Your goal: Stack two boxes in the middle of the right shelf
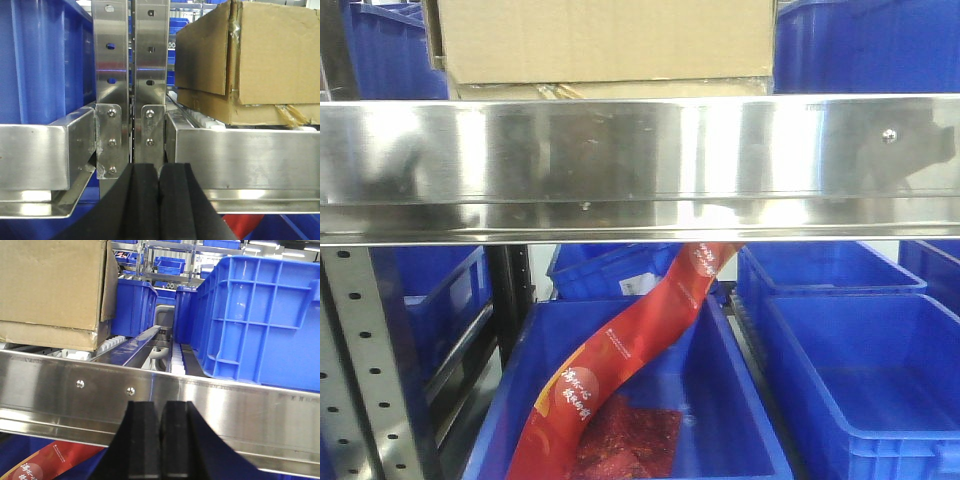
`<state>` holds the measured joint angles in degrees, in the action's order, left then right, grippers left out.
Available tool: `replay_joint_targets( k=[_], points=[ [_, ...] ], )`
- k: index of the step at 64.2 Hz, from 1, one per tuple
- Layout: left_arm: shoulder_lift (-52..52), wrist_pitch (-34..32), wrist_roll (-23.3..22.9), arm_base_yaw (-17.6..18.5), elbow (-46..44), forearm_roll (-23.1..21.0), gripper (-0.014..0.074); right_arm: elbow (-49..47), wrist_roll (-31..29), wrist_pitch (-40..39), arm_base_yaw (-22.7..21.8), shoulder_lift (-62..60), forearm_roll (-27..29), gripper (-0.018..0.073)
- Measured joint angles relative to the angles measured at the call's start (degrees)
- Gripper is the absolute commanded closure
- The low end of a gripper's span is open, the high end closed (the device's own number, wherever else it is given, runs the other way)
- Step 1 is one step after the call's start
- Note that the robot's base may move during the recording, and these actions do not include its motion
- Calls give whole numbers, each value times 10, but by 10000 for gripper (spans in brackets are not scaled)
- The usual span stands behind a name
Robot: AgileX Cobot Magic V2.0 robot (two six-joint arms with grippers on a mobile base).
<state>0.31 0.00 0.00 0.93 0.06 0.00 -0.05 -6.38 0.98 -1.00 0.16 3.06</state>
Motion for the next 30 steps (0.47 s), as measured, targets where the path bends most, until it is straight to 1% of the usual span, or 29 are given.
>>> replay_joint_targets(
  k=[30],
  points=[
    [0,0,0,-2,0,0,707,0,0,0,0,0,0,722]
  ],
)
